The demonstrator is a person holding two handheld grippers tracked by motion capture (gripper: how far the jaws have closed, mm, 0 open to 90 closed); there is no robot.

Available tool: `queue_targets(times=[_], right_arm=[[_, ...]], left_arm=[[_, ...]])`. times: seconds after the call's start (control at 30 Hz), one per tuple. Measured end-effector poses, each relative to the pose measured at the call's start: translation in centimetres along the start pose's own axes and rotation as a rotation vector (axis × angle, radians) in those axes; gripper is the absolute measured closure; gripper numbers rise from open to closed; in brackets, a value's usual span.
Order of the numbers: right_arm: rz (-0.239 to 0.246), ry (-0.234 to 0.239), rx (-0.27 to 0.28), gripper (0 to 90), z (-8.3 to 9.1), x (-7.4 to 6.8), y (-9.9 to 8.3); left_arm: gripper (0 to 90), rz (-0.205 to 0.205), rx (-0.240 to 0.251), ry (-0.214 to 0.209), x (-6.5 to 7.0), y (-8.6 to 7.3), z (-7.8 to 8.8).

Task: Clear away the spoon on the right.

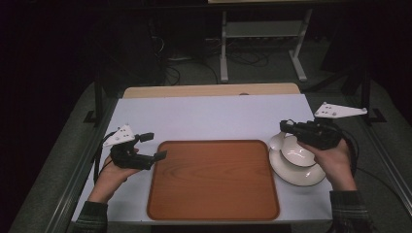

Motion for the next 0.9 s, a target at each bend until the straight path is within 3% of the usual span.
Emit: queue_targets(times=[0.3, 0.9], right_arm=[[0.005, 0.066, -0.033, 84.0, -1.4, -1.8, -0.4], [0.057, 0.168, -0.188, 83.9, -5.2, -5.6, -3.8]], left_arm=[[13.1, 0.000, 0.000, -0.002, 0.0, 0.0, 0.0], [13.1, 0.003, 0.005, 0.002, -0.1, 0.1, 0.2]])
Point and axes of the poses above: each handheld gripper's, and its own axes: z roughly backward along the jaws, y roughly out of its top, x roughly to its right, the point moved 10 cm from there along -z, roughly forward along the jaws, and after that the axes turned 3 degrees about x, right-handed, at the moved point
